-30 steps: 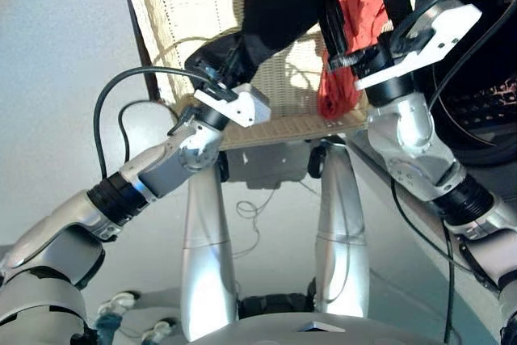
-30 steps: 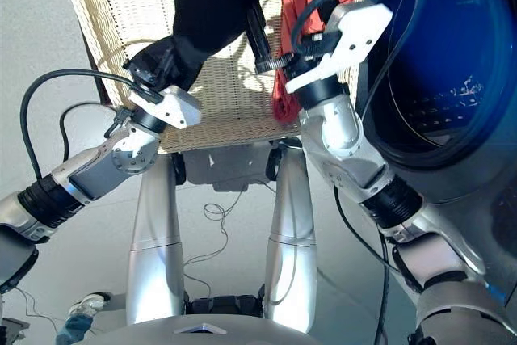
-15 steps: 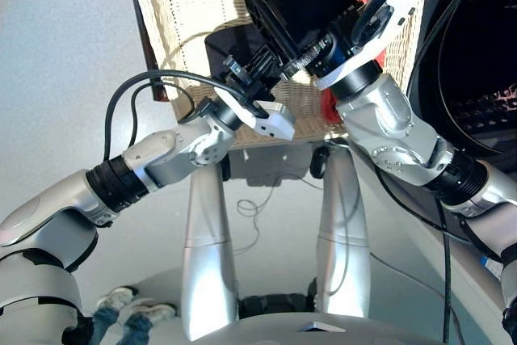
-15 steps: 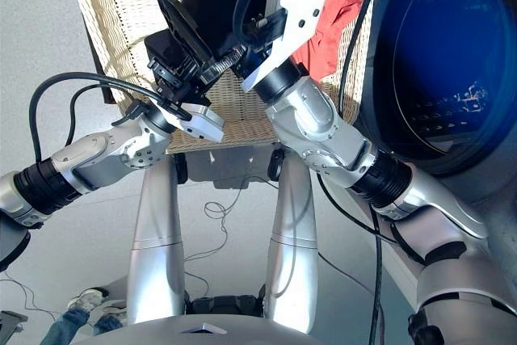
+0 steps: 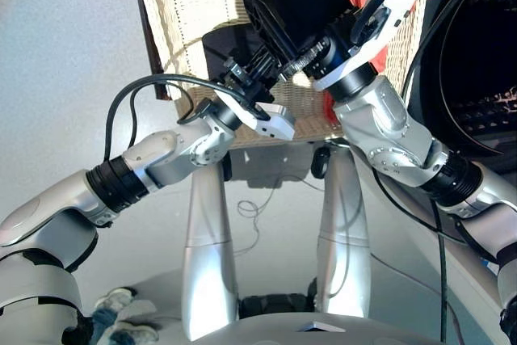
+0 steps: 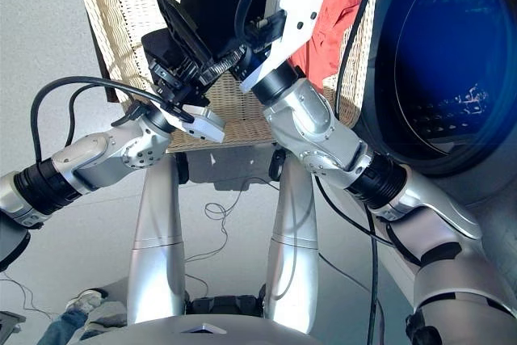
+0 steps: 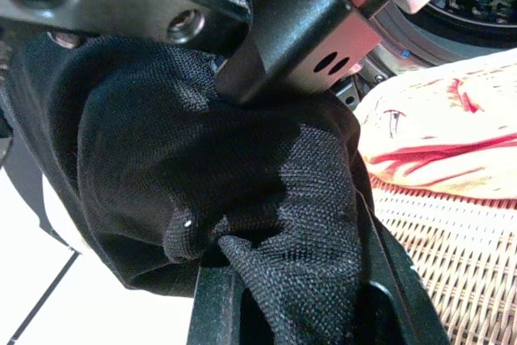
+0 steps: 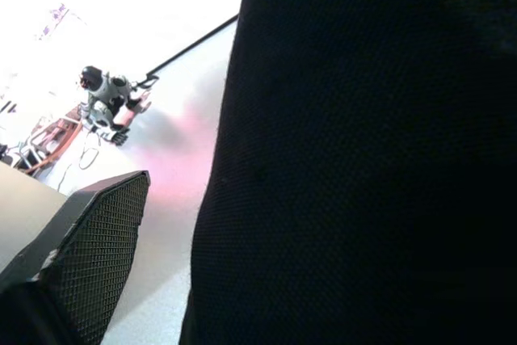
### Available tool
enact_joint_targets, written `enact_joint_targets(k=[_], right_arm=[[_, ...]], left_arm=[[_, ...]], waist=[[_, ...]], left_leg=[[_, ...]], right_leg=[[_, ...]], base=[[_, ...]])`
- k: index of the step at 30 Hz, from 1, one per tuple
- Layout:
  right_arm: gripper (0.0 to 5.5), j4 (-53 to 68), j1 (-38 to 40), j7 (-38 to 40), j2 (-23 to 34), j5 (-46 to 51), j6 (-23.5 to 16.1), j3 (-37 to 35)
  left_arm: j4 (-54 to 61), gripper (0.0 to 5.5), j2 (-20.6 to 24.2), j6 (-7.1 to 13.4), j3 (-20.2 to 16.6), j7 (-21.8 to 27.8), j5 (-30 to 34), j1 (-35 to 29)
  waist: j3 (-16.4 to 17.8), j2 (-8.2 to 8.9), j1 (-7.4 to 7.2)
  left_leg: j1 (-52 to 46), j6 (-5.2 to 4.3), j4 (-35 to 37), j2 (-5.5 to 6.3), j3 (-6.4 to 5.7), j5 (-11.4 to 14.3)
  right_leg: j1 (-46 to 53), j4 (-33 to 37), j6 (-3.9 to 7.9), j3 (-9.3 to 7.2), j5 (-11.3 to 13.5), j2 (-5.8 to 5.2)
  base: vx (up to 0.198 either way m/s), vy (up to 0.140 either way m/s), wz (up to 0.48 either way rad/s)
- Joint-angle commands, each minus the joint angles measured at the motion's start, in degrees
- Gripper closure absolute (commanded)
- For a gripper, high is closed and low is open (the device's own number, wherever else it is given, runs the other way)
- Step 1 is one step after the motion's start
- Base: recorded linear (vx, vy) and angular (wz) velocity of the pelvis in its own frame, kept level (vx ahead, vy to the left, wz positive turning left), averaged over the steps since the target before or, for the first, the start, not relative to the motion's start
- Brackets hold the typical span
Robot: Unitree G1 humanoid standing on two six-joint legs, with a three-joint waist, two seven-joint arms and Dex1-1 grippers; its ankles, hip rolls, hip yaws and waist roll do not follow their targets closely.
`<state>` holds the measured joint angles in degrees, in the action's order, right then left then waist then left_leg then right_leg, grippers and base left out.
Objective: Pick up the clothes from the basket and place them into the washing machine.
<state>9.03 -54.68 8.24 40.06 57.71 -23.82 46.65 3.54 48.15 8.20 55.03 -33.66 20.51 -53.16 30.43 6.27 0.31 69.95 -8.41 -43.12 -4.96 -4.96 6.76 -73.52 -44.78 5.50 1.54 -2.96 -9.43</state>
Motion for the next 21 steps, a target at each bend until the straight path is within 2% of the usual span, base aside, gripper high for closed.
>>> enact_joint_targets(k=[1, 4, 9, 10, 11, 12, 13, 17, 21], right_arm=[[5.5, 4.41, 0.62, 0.85, 0.52, -3.92, 1.43, 3.2], [5.5, 5.01, 2.75, 2.99, 0.74, -6.16, 0.65, 1.36], [5.5, 5.09, 7.62, 5.64, 0.03, -10.09, -0.67, -3.2], [5.5, 4.8, 9.33, 6.92, -0.36, -11.22, -1.5, -4.9], [5.5, 4.44, 10.73, 8.57, -0.82, -12.69, -2.2, -6.55], [5.5, 3.75, 12.41, 10.5, -1.64, -14.35, -2.99, -8.53], [5.5, 2.23, 14.56, 12.58, -2.85, -15.97, -3.68, -10.86], [5.5, -3.78, 20.05, 19.21, -7.46, -20.59, -5.41, -17.06], [5.5, -11.98, 21.52, 25.7, -11.71, -21.21, -7.92, -22.7]], left_arm=[[13.02, 5.5, -3.89, 4.24, -2.27, -3.83, 5.85, -3.67], [12.97, 5.5, -3.94, 3.69, -2.71, -4.69, 5.82, -3.39], [12.75, 5.5, -3.71, 4.0, -3.91, -5.48, 4.92, -1.77], [12.63, 4.72, -3.59, 3.97, -4.15, -5.84, 4.95, -1.44], [12.5, 3.52, -3.52, 3.91, -4.43, -6.35, 4.74, -1.02], [12.3, 1.08, -3.52, 3.92, -4.81, -6.69, 4.39, -0.56], [11.97, 0.0, -3.56, 3.99, -5.32, -7.15, 3.98, 0.21], [11.61, 0.0, -3.42, 4.96, -7.26, -8.82, 2.84, 2.73], [11.52, 0.0, -4.5, 5.58, -7.69, -10.89, 1.8, 4.2]], waist=[[-0.64, -4.17, -0.72], [-0.64, -4.1, -0.93], [-0.64, -4.18, -1.25], [-0.64, -4.17, -1.37], [-0.64, -4.21, -1.42], [-0.64, -4.25, -1.52], [-0.64, -4.33, -1.66], [-0.64, -4.5, -1.94], [-0.64, -4.69, -2.06]], left_leg=[[1.8, 2.4, 3.58, -0.29, 3.18, -3.67], [1.78, 2.51, 3.52, -0.22, 3.19, -3.63], [1.65, 2.62, 3.29, -0.18, 3.25, -3.59], [1.63, 2.65, 3.16, -0.12, 3.22, -3.55], [1.62, 2.67, 3.09, -0.1, 3.22, -3.53], [1.56, 2.72, 3.11, -0.09, 3.23, -3.51], [1.58, 2.77, 3.0, -0.02, 3.26, -3.5], [1.58, 2.92, 2.95, 0.1, 3.5, -3.44], [1.24, 3.03, 3.14, 0.01, 3.47, -3.37]], right_leg=[[1.58, 3.21, 1.63, -2.58, -1.74, 0.36], [1.59, 3.18, 1.64, -2.51, -1.82, 0.37], [1.67, 3.05, 1.62, -2.28, -1.94, 0.35], [1.67, 2.95, 1.61, -2.22, -1.98, 0.39], [1.64, 2.96, 1.59, -2.16, -2.02, 0.41], [1.68, 2.92, 1.6, -2.12, -2.11, 0.41], [1.67, 2.92, 1.6, -2.09, -2.1, 0.39], [1.68, 2.77, 1.66, -2.02, -2.33, 0.45], [1.78, 2.68, 1.6, -1.96, -2.4, 0.45]], base=[[0.0, 0.0, 0.0], [0.0, 0.0, 0.0], [0.0, 0.0, 0.0], [0.0, 0.0, 0.0], [0.0, 0.0, 0.0], [0.0, 0.0, 0.0], [0.0, 0.0, 0.0], [0.0, 0.0, 0.0], [0.0, 0.0, 0.0]])
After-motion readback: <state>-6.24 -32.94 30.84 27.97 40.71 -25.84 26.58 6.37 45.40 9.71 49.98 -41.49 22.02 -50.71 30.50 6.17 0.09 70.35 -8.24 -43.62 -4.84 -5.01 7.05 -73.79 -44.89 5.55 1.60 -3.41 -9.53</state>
